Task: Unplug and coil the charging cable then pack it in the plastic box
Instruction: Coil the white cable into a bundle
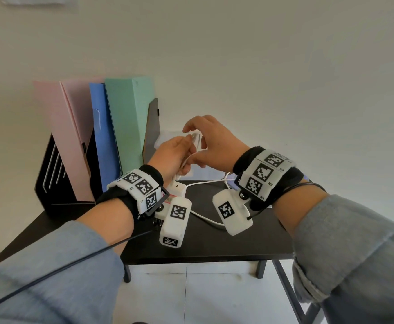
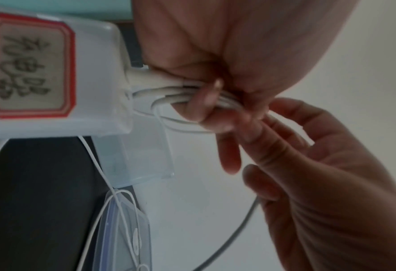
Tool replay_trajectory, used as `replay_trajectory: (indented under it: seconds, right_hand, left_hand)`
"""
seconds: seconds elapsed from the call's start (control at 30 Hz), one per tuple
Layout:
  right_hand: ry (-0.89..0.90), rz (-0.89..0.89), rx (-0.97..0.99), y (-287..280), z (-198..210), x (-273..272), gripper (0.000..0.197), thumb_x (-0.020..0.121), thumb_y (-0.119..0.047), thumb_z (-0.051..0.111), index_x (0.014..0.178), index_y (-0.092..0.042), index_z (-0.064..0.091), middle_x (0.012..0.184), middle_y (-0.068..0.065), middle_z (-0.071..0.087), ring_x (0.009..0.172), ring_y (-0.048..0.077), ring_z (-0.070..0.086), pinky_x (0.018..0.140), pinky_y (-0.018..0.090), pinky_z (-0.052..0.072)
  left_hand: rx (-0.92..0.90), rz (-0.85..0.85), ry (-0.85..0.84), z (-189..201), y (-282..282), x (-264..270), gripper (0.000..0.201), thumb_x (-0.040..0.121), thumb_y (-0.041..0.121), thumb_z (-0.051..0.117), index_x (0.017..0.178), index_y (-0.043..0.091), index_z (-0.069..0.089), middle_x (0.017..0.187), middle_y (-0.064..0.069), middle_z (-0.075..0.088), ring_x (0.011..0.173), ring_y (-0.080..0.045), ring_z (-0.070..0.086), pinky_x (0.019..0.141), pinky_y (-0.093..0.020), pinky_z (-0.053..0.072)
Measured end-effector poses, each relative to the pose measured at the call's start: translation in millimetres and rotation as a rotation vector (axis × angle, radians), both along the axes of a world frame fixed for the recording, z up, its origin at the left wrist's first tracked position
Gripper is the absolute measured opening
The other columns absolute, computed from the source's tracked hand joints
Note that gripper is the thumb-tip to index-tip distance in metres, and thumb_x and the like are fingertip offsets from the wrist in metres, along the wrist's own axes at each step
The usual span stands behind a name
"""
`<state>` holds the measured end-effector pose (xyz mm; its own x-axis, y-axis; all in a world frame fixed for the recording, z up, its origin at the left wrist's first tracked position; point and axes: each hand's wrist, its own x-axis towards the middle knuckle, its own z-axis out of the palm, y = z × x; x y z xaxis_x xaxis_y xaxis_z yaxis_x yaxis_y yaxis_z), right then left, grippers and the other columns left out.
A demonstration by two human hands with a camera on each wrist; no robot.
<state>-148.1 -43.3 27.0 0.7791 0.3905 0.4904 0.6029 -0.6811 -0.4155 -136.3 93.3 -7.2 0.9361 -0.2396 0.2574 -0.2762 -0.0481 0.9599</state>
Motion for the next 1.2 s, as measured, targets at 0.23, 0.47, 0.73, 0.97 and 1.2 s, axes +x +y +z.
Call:
replay_trajectory:
  seconds: [0.23, 0.47, 0.73, 0.97, 1.2]
  right_hand:
    - [0.057, -0.06, -0.064, -9.9, -1.6, 4.8, 0.039, 0.082, -0.04, 0.065, 0.113, -0.017, 0.061, 0.101, -0.004, 0.06, 0.089, 0.009, 0.051, 0.078, 0.021, 0.04]
    - [0.123, -0.17, -0.003, -22.0, -8.1, 10.1, 0.045, 0.088, -0.059, 0.045, 0.074, -0.018, 0.06, 0.061, -0.002, 0.061, 0.058, 0.011, 0.054, 0.065, 0.032, 0.046]
    - [0.376, -0.082, 0.243, -23.2, -22.7, 14.9, 0.05, 0.095, -0.052, 0.034, 0.071, -0.016, 0.058, 0.055, -0.003, 0.058, 0.036, -0.002, 0.043, 0.056, 0.02, 0.036]
    - [0.493, -0.097, 0.233, -24.2, -20.5, 11.5, 0.064, 0.089, -0.065, 0.03, 0.061, -0.015, 0.058, 0.043, -0.001, 0.049, 0.042, 0.012, 0.039, 0.055, 0.022, 0.038]
    - [0.655, 0.071, 0.319, -30.4, -29.3, 16.5, 0.06, 0.098, -0.053, 0.017, 0.079, -0.014, 0.059, 0.066, 0.001, 0.059, 0.044, 0.011, 0.037, 0.047, 0.022, 0.029]
  left_hand:
    - [-0.114, -0.16, 0.12, 0.2, 6.6, 3.5, 0.043, 0.101, 0.033, 0.031, 0.064, 0.013, 0.041, 0.037, 0.005, 0.042, 0.026, -0.003, 0.022, 0.034, -0.016, 0.016]
    - [-0.227, -0.134, 0.148, 2.5, 8.4, 2.1, 0.041, 0.101, 0.034, 0.03, 0.068, 0.013, 0.044, 0.037, 0.008, 0.036, 0.033, -0.004, 0.024, 0.037, -0.017, 0.02]
    - [-0.519, -0.157, 0.255, 6.2, 13.3, 6.5, 0.042, 0.101, 0.035, 0.027, 0.069, 0.013, 0.044, 0.034, 0.006, 0.034, 0.028, -0.002, 0.025, 0.03, -0.014, 0.025]
    - [-0.599, -0.17, 0.312, 9.8, 12.1, 6.2, 0.041, 0.1, 0.037, 0.029, 0.069, 0.014, 0.045, 0.033, 0.005, 0.033, 0.028, -0.003, 0.027, 0.034, -0.013, 0.03]
    - [-0.708, -0.192, 0.397, 8.5, 21.9, 15.3, 0.043, 0.1, 0.041, 0.028, 0.07, 0.016, 0.045, 0.034, 0.007, 0.035, 0.028, -0.003, 0.031, 0.034, -0.012, 0.031]
